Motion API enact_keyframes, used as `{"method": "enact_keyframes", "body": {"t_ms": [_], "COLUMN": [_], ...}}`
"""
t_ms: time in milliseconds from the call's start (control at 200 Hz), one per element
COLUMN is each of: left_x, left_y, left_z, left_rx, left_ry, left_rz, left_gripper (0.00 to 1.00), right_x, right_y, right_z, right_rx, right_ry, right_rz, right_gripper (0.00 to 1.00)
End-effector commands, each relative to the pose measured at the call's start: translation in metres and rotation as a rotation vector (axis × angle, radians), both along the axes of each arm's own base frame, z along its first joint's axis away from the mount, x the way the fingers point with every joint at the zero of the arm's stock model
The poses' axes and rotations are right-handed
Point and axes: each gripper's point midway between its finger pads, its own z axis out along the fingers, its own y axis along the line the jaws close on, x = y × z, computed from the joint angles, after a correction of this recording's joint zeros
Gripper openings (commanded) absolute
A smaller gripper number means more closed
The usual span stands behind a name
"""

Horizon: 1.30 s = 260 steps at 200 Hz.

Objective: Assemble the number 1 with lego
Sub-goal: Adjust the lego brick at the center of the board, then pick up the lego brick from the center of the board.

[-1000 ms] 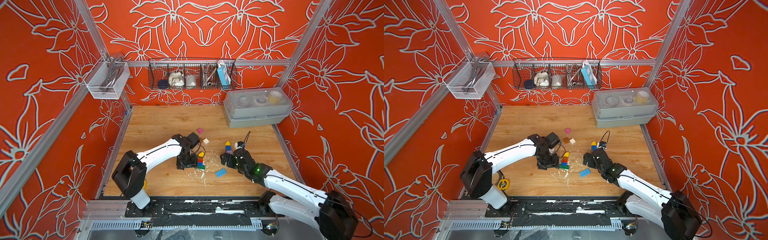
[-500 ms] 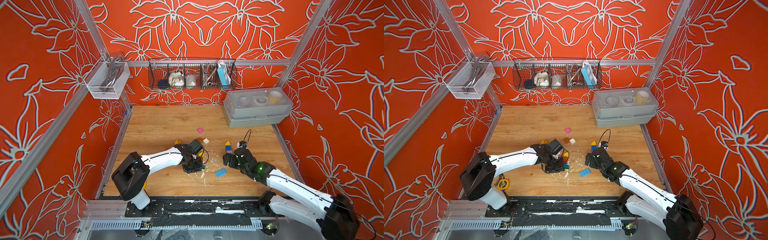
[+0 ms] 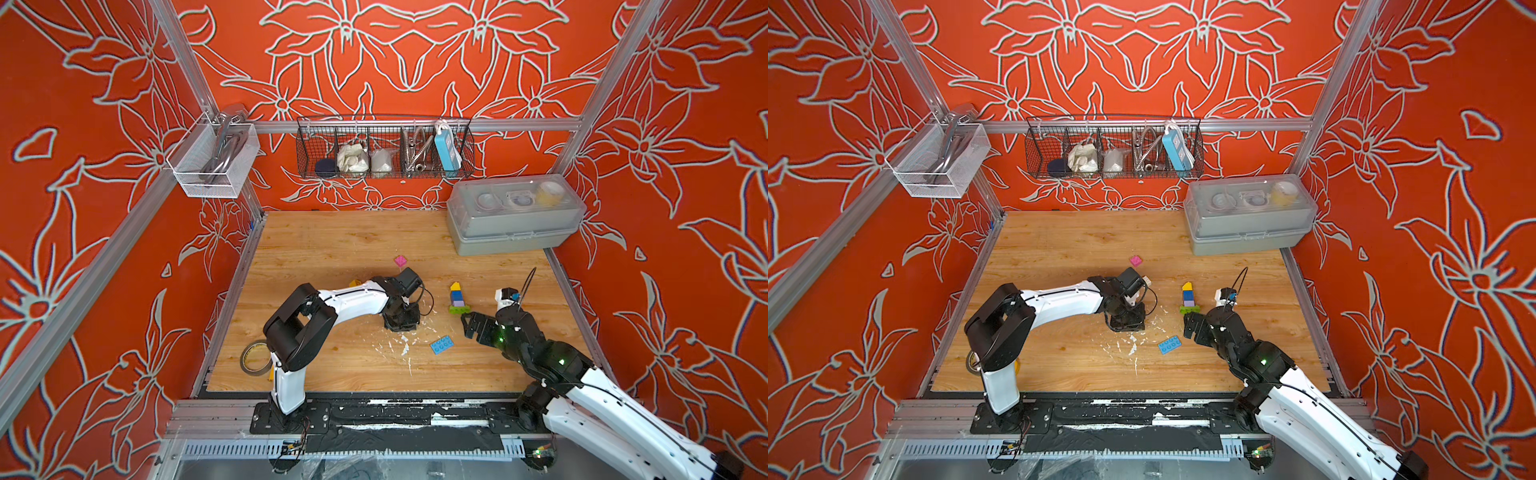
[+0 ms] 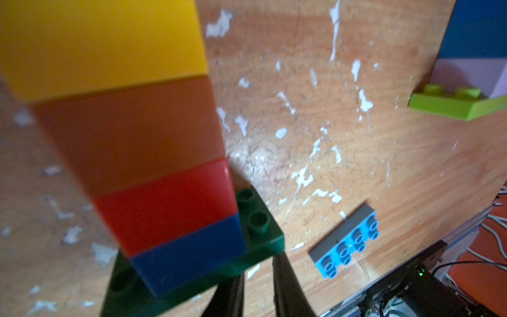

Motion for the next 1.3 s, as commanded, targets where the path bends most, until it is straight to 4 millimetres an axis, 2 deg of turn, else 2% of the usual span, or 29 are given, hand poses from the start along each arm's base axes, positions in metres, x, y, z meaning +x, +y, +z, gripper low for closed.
{"method": "enact_keyframes", "body": {"t_ms": [0, 240, 355, 445, 545, 601, 706, 786, 846, 856, 901, 1021, 1131, 1296], "left_x": [0.01, 0.023, 0.023, 0.018, 0.002, -0.014, -0.042, -0.064, -0.077, -0.078, -0.086, -0.091, -0.098, -0.102], "left_y": [0.012, 0.041, 0.038, 0.032, 0.036, 0.045, 0.074, 0.099, 0.115, 0.117, 0.125, 0.147, 0.155, 0.156], "left_z": [-0.004, -0.006, 0.001, 0.018, 0.046, 0.058, 0.076, 0.076, 0.071, 0.077, 0.075, 0.099, 0.099, 0.102], "left_rx": [0.047, 0.088, 0.04, -0.029, -0.09, -0.108, -0.131, -0.153, -0.183, -0.208, -0.257, -0.313, -0.339, -0.337], "left_ry": [-0.001, -0.008, -0.007, -0.017, -0.057, -0.084, -0.151, -0.215, -0.262, -0.288, -0.319, -0.443, -0.45, -0.437], "left_rz": [-0.037, -0.06, -0.083, -0.077, -0.06, -0.051, -0.005, 0.052, 0.113, 0.127, 0.177, 0.266, 0.302, 0.298], "left_gripper": [0.19, 0.17, 0.16, 0.16, 0.17, 0.18, 0.21, 0.25, 0.34, 0.36, 0.44, 0.75, 0.99, 1.0], "right_x": [-0.016, -0.035, -0.041, -0.043, -0.04, -0.038, -0.029, -0.021, -0.014, -0.013, -0.011, -0.01, -0.008, -0.01], "right_y": [-0.013, -0.004, 0.01, 0.02, 0.025, 0.028, 0.036, 0.045, 0.051, 0.052, 0.058, 0.071, 0.076, 0.088], "right_z": [-0.022, -0.044, -0.054, -0.063, -0.068, -0.07, -0.069, -0.066, -0.066, -0.067, -0.07, -0.084, -0.094, -0.098], "right_rx": [-0.065, -0.099, -0.094, -0.105, -0.155, -0.194, -0.246, -0.256, -0.272, -0.273, -0.277, -0.299, -0.324, -0.382], "right_ry": [0.076, 0.203, 0.277, 0.327, 0.35, 0.355, 0.348, 0.332, 0.327, 0.327, 0.34, 0.391, 0.401, 0.406], "right_rz": [0.01, 0.124, 0.193, 0.249, 0.308, 0.35, 0.418, 0.455, 0.477, 0.485, 0.516, 0.586, 0.608, 0.661], "right_gripper": [1.0, 0.98, 0.97, 0.96, 0.96, 0.96, 0.99, 1.0, 1.0, 1.0, 1.0, 1.0, 1.0, 1.0]}}
